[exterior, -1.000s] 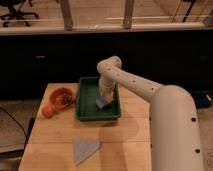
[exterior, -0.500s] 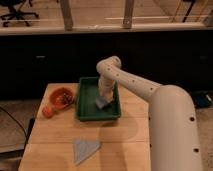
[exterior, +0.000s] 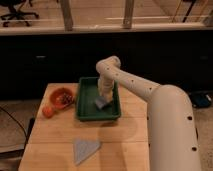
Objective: Wipe tray with sponge
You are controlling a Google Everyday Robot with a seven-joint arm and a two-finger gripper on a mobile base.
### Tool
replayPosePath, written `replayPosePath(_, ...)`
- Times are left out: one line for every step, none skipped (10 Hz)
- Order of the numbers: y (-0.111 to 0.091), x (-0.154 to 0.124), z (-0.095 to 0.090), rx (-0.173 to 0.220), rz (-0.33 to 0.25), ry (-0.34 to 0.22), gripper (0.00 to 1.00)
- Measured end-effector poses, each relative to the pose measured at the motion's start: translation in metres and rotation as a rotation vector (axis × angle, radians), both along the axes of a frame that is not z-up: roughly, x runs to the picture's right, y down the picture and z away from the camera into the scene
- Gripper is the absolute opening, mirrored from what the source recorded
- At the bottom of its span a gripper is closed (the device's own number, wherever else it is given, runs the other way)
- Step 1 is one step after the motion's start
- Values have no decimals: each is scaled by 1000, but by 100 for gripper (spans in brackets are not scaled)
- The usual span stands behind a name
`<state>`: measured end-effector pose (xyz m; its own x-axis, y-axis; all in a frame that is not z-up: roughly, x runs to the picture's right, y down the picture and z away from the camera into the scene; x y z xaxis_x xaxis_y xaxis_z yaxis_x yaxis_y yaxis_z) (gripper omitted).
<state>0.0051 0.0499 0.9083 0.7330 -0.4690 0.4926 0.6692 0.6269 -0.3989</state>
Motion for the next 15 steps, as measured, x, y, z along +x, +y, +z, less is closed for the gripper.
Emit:
replayPosePath(0,-1,0,0,-2,-3,0)
replayPosePath(0,-2,1,-1,-5,-8,0)
replayPosePath(0,0,2,-1,-5,-8,0)
replayPosePath(0,1,2,-1,-4,-8,0)
replayPosePath(1,0,1,-1,-11,-13,0)
replayPosePath(1,-1,1,-1,-20,-21,0)
replayPosePath(2,-2,1,0,-25,-26,0)
replayPosePath(1,-3,1,0,-26,-28,0)
replayPosePath(1,-3,2,1,-26,-30,0)
replayPosePath(0,-4,2,1,-27,-33,0)
replayPosePath(1,-4,2,-1,-32,-36,0)
replayPosePath(1,-4,3,-2,-35,-38,0)
replayPosePath(1,-2,3,-3,-35,-38,0)
replayPosePath(1,-2,3,-3,-37,-39,0)
replayPosePath(2,-2,3,-5,-40,-42,0)
